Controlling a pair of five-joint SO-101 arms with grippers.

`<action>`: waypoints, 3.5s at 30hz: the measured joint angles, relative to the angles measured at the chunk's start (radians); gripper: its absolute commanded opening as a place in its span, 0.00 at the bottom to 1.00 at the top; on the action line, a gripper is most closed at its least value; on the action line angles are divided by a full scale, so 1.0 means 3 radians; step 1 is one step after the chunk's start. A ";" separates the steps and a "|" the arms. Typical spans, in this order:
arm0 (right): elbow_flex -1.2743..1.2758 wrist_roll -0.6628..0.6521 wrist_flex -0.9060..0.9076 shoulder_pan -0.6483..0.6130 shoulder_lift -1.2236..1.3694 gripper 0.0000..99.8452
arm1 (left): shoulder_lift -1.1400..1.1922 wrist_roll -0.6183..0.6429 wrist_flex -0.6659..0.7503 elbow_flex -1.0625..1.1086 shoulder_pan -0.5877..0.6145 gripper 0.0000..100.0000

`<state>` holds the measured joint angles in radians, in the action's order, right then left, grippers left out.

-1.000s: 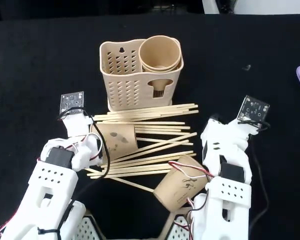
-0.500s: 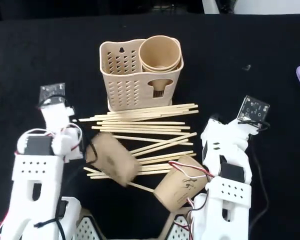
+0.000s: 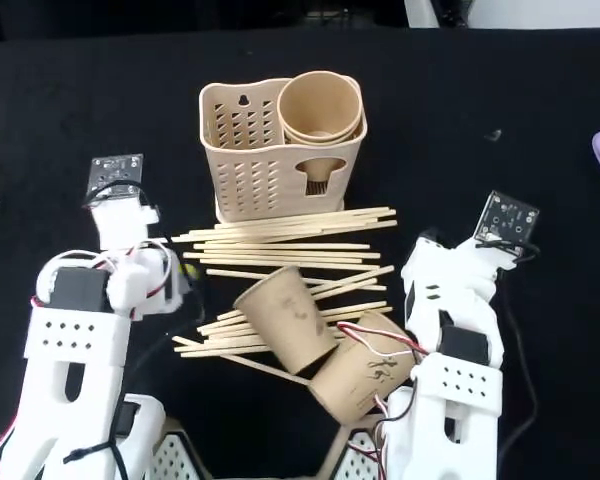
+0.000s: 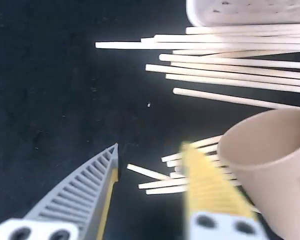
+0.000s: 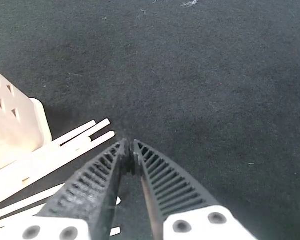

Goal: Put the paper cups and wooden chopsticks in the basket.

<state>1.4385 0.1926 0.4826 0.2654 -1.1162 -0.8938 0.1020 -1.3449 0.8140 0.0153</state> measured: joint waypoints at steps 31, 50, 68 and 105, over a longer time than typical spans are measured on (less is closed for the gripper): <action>-0.2204 -0.1678 0.2394 0.0005 -0.0005 0.25 | 0.0000 -0.0941 0.0455 0.0593 -0.0430 0.37; -0.2066 -0.3432 0.3831 -0.1089 0.0634 0.26 | 0.0000 -0.0926 0.0465 0.0793 -0.0358 0.37; -0.2199 -0.4654 0.4153 -0.1110 0.1550 0.12 | 0.0000 -0.0926 0.0465 0.0793 -0.0358 0.28; -0.3468 -0.5084 0.3892 0.0353 0.1258 0.01 | 0.0000 -0.0926 0.0465 0.0793 -0.0353 0.28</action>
<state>0.3982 -1.3326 1.6502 0.3713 -0.7388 -0.8938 -0.1757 -1.2052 1.0518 -0.0905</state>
